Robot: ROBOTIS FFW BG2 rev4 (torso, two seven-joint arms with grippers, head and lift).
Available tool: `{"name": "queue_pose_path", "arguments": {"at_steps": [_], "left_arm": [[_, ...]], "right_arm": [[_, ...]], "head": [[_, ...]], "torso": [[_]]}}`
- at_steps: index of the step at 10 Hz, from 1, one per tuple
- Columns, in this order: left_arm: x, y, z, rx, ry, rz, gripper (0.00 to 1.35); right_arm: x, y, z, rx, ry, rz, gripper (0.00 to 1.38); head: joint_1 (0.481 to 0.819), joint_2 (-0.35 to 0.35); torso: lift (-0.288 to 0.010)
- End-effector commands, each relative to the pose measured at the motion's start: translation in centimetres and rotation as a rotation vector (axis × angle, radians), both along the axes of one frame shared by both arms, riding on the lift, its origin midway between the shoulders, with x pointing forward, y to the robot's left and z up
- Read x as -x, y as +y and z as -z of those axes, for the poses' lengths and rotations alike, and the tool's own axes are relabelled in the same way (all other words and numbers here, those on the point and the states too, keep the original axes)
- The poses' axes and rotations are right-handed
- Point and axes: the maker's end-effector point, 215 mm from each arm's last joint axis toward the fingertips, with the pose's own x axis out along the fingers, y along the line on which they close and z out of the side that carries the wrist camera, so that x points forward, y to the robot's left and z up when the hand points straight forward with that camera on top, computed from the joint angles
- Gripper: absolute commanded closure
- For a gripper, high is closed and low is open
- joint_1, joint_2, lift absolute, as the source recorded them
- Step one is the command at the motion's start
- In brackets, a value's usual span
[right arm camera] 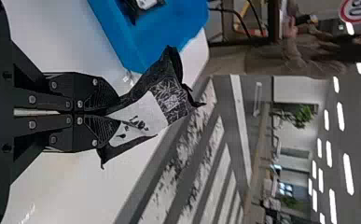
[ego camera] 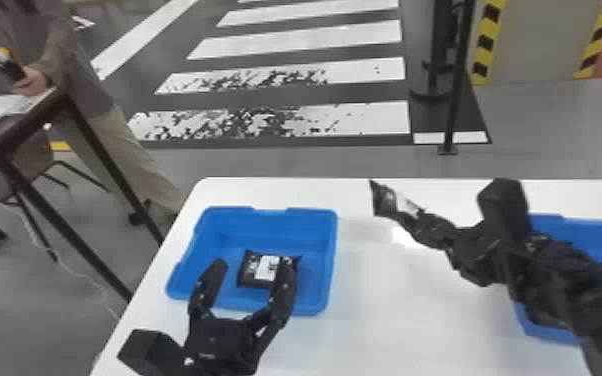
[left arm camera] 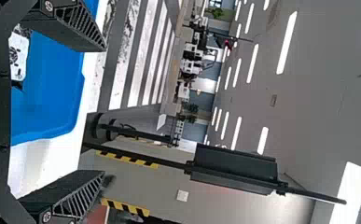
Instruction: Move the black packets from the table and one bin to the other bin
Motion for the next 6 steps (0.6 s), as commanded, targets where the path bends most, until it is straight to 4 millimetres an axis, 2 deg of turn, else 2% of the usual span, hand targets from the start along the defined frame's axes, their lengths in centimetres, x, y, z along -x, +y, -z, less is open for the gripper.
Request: {"name": "queue_pose_path", "arguments": {"at_steps": [1,2,3,4,5,6], "left_arm": [[0.1,0.2,-0.2,0.002,-0.008,-0.005,0.09],[0.3,0.3,-0.2,0.002,-0.007,-0.008,0.09],[0.5,0.5,0.0,0.002,-0.003,-0.012,0.09],[0.5,0.6,0.0,0.004,-0.003,-0.012,0.09],[0.5,0.6,0.1,0.007,0.0,-0.013,0.09],[0.6,0.8,0.0,0.007,-0.005,-0.016,0.09]], "right_arm": [[-0.1,-9.9,-5.7,0.033,-0.123,0.21,1.12],[1.4,-16.8,-6.1,0.09,-0.122,0.338,1.12],[3.7,-22.2,-4.7,0.132,-0.074,0.433,1.12],[6.2,-27.1,-3.9,0.189,-0.034,0.516,1.12],[8.8,-31.0,-2.3,0.243,0.019,0.579,1.12],[10.3,-33.1,-1.1,0.276,0.051,0.616,1.12]], "head": [[0.695,0.217],[0.695,0.148],[0.695,0.101],[0.695,0.023],[0.695,-0.058],[0.695,-0.123]], "torso": [[-0.11],[-0.11],[-0.11],[-0.11],[-0.11],[-0.11]]}}
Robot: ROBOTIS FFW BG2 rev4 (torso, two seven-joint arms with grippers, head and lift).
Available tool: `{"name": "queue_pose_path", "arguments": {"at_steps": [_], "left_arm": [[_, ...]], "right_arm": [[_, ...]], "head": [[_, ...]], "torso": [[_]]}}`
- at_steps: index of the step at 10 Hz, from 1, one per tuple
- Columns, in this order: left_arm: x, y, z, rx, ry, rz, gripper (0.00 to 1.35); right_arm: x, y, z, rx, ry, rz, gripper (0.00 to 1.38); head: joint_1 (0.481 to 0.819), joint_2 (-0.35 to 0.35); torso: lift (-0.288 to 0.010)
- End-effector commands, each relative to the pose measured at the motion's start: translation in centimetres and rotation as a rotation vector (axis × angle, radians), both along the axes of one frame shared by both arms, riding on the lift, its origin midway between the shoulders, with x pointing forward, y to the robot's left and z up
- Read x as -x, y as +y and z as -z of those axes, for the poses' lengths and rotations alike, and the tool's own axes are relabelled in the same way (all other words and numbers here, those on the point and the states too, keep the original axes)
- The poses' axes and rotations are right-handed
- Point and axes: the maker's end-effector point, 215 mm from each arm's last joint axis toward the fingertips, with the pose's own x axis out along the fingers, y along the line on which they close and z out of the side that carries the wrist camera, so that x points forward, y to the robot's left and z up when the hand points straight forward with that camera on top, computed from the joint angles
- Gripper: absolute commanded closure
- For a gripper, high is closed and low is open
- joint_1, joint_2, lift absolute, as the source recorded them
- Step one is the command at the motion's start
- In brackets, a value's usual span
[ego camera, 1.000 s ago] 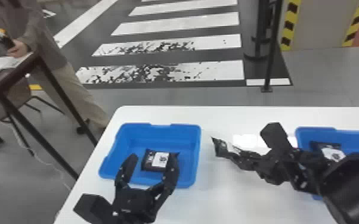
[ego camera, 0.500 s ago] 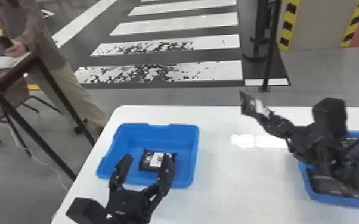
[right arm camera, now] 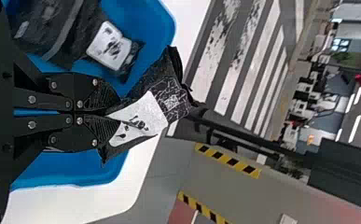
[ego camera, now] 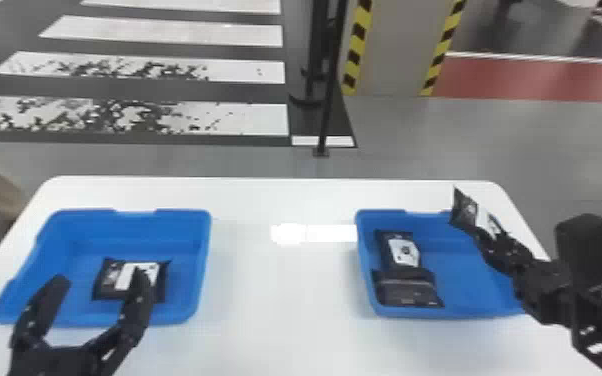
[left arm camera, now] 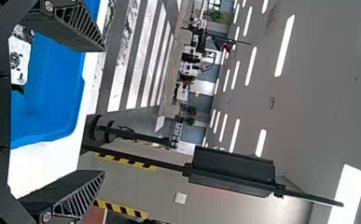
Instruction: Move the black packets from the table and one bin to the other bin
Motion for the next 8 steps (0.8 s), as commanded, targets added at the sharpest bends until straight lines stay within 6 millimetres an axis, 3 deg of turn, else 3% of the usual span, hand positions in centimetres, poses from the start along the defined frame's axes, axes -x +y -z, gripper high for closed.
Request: {"name": "queue_pose_path", "arguments": {"at_steps": [1,3,4,5,6,8], "left_arm": [[0.1,0.1,-0.1,0.0,-0.004,-0.003,0.09],[-0.2,-0.1,-0.2,-0.013,-0.004,0.003,0.09],[-0.4,-0.1,0.0,-0.014,0.003,0.005,0.09],[-0.5,0.0,0.0,-0.017,0.004,0.003,0.09],[-0.6,0.2,0.2,-0.016,0.011,-0.001,0.09],[-1.0,1.6,0.5,-0.022,0.027,-0.019,0.09]], "right_arm": [[1.9,-2.8,3.0,0.011,0.066,0.055,1.05],[1.4,-3.0,4.3,-0.025,0.059,0.033,0.4],[1.1,-1.8,3.2,-0.067,-0.003,-0.01,0.14],[0.9,-0.4,1.7,-0.158,-0.107,-0.074,0.08],[2.0,1.0,1.4,-0.274,-0.16,-0.096,0.12],[6.2,0.1,-0.4,-0.267,-0.191,-0.064,0.13]], "head": [[0.695,-0.173],[0.695,-0.214],[0.695,-0.22],[0.695,-0.212],[0.695,-0.189],[0.695,-0.165]], "torso": [[-0.11],[-0.11],[-0.11],[-0.11],[-0.11],[-0.11]]}}
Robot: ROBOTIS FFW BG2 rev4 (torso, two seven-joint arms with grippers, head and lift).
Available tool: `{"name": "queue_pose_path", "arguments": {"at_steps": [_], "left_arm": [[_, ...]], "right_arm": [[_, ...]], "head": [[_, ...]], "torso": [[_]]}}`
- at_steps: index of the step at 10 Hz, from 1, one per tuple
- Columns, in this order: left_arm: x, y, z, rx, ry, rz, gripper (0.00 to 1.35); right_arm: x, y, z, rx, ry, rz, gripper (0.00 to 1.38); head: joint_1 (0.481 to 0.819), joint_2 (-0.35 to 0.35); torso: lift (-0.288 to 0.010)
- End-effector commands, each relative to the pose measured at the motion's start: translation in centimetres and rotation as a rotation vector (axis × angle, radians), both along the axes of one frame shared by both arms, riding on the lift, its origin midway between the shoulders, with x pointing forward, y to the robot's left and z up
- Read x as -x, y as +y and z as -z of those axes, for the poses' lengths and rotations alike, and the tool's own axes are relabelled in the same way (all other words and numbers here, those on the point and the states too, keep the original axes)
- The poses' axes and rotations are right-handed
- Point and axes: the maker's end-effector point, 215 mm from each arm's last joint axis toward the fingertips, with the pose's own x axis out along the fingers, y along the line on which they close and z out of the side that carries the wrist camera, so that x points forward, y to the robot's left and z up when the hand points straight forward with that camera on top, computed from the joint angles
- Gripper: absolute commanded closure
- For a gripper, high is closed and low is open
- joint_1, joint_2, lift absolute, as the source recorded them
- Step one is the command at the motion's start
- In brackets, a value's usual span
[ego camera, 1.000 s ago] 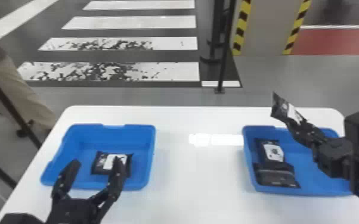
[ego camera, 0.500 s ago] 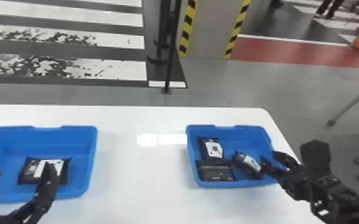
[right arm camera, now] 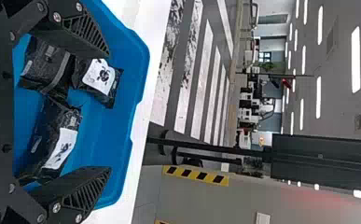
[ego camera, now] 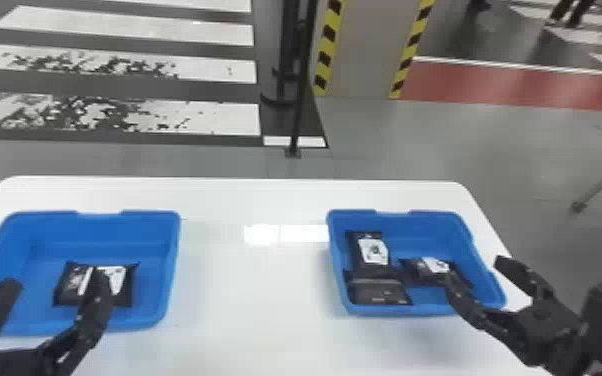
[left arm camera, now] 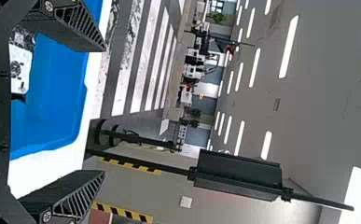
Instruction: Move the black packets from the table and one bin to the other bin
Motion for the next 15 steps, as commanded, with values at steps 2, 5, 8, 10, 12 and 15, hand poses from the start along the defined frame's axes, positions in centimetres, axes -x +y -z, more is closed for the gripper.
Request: {"name": "queue_pose_path", "arguments": {"at_steps": [2,5,8,10,12,15], "left_arm": [[-1.0,1.3,-0.3,-0.009,0.002,-0.019,0.09],[-2.9,-0.2,3.9,0.064,0.161,0.038,0.1],[-6.5,0.6,4.7,0.027,0.212,0.063,0.1],[-8.0,2.9,7.5,0.018,0.335,0.036,0.1],[-9.0,7.2,10.7,-0.01,0.444,-0.029,0.12],[-9.9,7.2,13.2,0.058,0.548,0.005,0.15]], "right_arm": [[4.8,1.8,-1.8,-0.098,-0.017,0.001,0.13],[8.8,3.8,-4.4,-0.074,0.03,-0.046,0.13],[9.8,4.6,-3.2,-0.044,0.11,-0.104,0.13],[9.9,4.7,-3.0,-0.046,0.119,-0.106,0.13],[9.8,4.6,-2.6,-0.049,0.127,-0.107,0.13],[9.8,4.5,-2.3,-0.051,0.134,-0.108,0.13]], "head": [[0.695,-0.16],[0.695,-0.123],[0.695,-0.118],[0.695,-0.087],[0.695,-0.053],[0.695,0.01]], "torso": [[-0.11],[-0.11],[-0.11],[-0.11],[-0.11],[-0.11]]}}
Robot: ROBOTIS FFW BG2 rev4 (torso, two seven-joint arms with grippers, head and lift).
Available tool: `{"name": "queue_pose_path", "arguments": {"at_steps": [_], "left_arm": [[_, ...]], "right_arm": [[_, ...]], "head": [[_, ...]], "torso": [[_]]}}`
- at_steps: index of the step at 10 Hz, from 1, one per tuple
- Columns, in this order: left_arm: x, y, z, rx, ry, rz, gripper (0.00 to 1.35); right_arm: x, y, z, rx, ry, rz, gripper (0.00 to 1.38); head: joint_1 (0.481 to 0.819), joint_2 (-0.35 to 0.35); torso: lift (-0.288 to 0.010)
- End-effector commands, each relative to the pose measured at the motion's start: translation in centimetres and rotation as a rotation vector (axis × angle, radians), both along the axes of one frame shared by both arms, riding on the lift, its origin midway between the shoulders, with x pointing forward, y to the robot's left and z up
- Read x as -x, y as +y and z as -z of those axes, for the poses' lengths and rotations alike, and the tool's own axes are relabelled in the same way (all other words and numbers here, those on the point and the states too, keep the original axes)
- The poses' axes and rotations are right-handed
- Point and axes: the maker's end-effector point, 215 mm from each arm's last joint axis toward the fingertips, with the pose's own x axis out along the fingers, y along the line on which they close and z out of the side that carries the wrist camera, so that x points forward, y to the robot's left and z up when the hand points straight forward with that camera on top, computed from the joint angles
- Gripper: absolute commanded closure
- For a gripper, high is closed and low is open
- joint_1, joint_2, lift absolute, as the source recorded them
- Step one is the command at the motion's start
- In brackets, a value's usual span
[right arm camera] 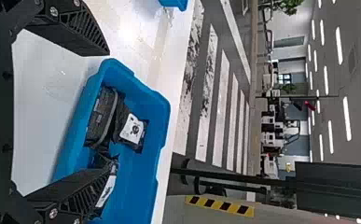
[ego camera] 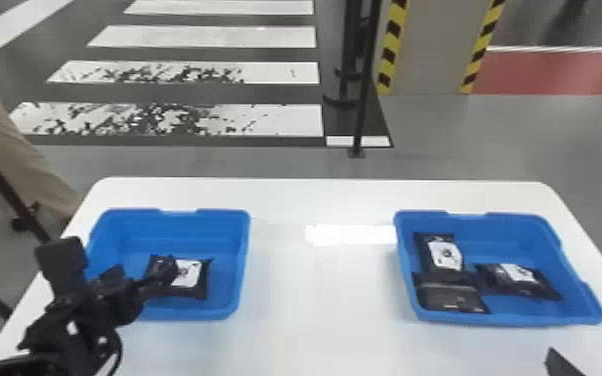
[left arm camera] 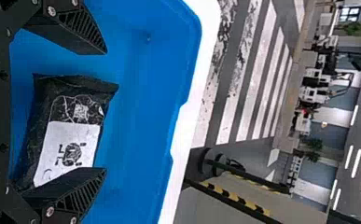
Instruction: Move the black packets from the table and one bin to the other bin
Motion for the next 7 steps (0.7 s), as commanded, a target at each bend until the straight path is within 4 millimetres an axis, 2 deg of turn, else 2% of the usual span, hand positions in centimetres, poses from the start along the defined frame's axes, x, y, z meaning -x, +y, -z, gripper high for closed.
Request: {"name": "queue_pose_path", "arguments": {"at_steps": [1,2,4,6,7], "left_arm": [[-0.5,-0.8,1.2,0.044,0.038,0.024,0.2],[-0.7,-1.4,1.9,0.064,0.053,0.037,0.27],[-0.8,-1.9,2.8,0.073,0.076,0.047,0.32],[-0.6,-1.5,3.8,0.047,0.117,0.051,0.34],[-0.2,-1.2,4.5,0.033,0.156,0.063,0.51]], "right_arm": [[-0.1,-0.1,0.4,0.001,0.01,0.0,0.13],[-0.1,-0.2,0.7,-0.001,0.017,0.0,0.13],[-0.1,-0.2,1.0,-0.007,0.022,-0.002,0.13],[-0.1,-0.2,1.0,-0.009,0.022,-0.002,0.13],[-0.1,-0.3,1.3,-0.009,0.029,-0.001,0.13]], "head": [[0.695,0.007],[0.695,-0.003],[0.695,-0.021],[0.695,-0.026],[0.695,-0.023]], "torso": [[-0.11],[-0.11],[-0.11],[-0.11],[-0.11]]}}
